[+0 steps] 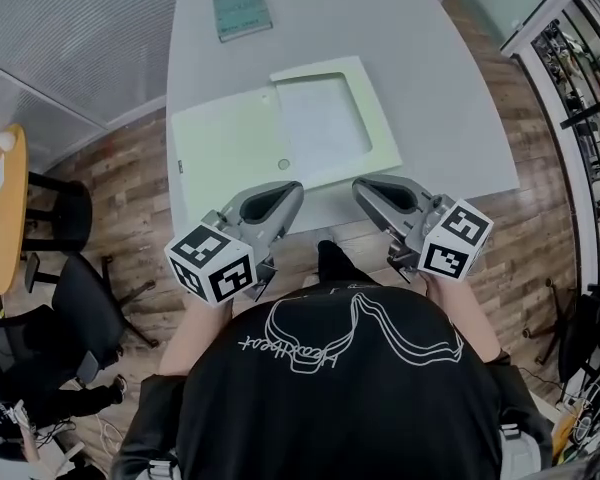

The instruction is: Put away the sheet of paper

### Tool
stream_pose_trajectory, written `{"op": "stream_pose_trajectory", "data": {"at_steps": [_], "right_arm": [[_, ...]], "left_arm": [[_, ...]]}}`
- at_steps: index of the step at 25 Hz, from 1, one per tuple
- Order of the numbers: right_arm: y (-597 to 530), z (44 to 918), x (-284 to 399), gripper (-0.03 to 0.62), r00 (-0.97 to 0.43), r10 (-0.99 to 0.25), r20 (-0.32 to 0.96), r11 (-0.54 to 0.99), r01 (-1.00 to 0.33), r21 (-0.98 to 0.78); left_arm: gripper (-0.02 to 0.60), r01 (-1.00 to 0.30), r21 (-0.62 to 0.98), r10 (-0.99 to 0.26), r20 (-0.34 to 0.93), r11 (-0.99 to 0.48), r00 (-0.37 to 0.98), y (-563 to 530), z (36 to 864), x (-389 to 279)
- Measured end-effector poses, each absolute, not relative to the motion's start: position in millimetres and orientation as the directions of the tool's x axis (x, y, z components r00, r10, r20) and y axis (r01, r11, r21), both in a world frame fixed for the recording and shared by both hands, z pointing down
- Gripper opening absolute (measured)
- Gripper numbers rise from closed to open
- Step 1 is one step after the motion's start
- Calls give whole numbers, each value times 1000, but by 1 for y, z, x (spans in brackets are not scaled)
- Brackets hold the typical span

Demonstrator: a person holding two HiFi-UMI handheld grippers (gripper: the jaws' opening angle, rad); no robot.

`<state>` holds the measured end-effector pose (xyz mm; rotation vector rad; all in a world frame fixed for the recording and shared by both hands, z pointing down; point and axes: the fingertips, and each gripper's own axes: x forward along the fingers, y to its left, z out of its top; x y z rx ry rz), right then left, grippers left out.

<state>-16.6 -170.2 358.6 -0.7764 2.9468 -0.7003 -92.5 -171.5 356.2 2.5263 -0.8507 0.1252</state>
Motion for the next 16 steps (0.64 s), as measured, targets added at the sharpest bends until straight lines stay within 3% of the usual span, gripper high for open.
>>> {"op": "stream_pose_trajectory", "data": {"at_steps": [16], "right_arm": [[-140, 356, -23, 9, -878, -469, 95, 787, -465, -405]], "left_arm": [[12, -592, 372, -544, 235, -715, 805, -143, 351, -94]]}}
